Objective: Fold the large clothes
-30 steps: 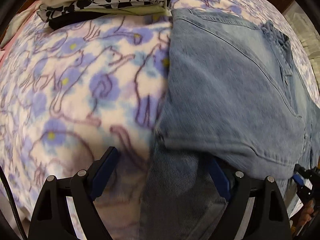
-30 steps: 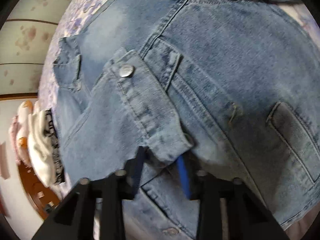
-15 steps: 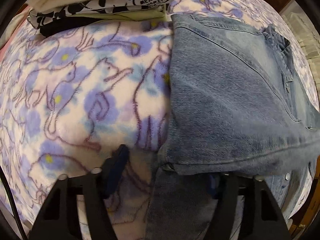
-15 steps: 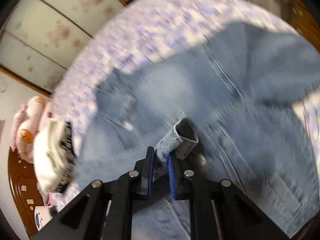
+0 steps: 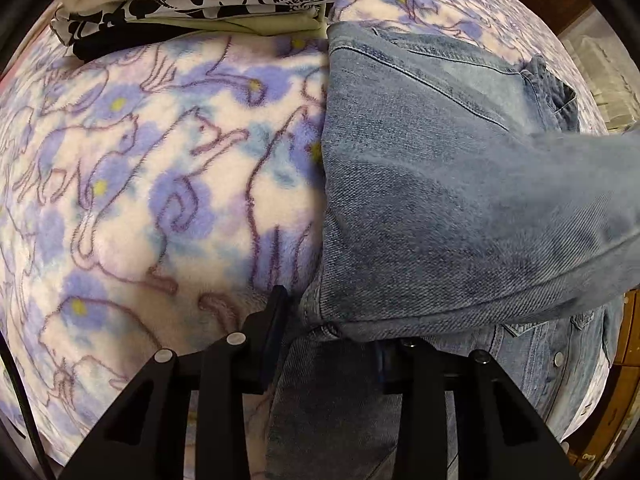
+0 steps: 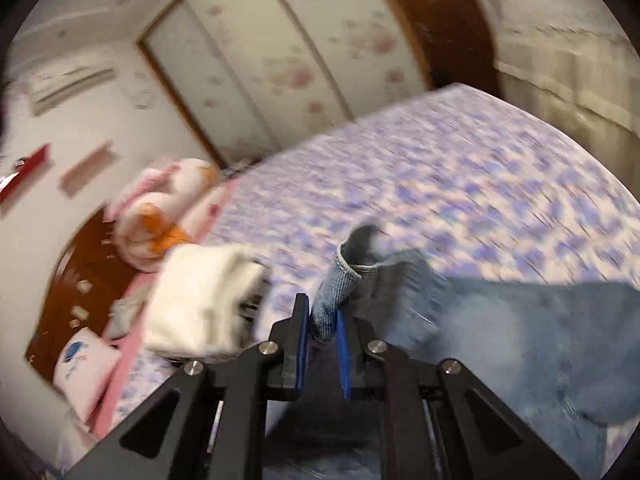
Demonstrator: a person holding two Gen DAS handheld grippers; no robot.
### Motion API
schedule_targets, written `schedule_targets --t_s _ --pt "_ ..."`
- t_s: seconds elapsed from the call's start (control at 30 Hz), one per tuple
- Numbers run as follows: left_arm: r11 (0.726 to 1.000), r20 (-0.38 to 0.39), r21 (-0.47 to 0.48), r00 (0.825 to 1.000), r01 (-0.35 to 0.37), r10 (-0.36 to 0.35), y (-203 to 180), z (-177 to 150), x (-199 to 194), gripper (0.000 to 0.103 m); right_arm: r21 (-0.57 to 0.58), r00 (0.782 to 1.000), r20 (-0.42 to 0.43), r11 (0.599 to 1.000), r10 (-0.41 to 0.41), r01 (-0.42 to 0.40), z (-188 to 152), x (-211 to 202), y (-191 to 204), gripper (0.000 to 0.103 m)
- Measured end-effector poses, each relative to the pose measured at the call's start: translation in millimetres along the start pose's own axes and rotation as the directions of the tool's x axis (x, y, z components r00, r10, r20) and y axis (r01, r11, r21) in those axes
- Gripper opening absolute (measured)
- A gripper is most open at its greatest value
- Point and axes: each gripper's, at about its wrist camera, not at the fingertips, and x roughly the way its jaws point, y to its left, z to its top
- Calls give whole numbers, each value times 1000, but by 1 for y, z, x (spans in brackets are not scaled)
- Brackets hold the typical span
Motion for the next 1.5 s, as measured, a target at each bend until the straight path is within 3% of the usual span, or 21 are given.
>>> schedule_targets --t_s 0.1,0.17,0.27,0.5,0.7,0.97,1.17,1.33,1.5 --pt "1000 3 21 1000 -13 13 -3 -3 3 34 83 987 -71 985 -144 150 -25 18 -51 12" --pt "999 1 37 1000 -29 29 -7 -3 6 33 133 963 -157 962 -219 240 -52 36 -91 12" --pt "999 -5 38 999 -34 35 -12 -3 8 33 148 935 -241 942 -260 300 -87 56 -123 12" --pt "999 -19 23 999 -42 42 -16 0 11 33 197 854 -395 876 -340 440 -135 66 -145 12" --pt "998 -46 47 998 -40 42 -19 2 9 33 272 845 -428 845 -322 460 -140 63 -155 12" --pt "997 -51 78 998 -19 23 -34 0 13 33 218 815 -445 837 -372 502 -142 60 -163 13" --pt "998 -48 66 999 7 -4 -28 0 19 33 224 795 -434 804 -424 551 -146 68 -160 13" --pt "997 -46 78 999 24 -21 -18 -7 19 34 135 781 -402 812 -478 567 -146 68 -147 13" --pt "993 -7 111 999 35 -34 -13 -15 11 36 207 775 -423 782 -470 588 -141 64 -146 13"
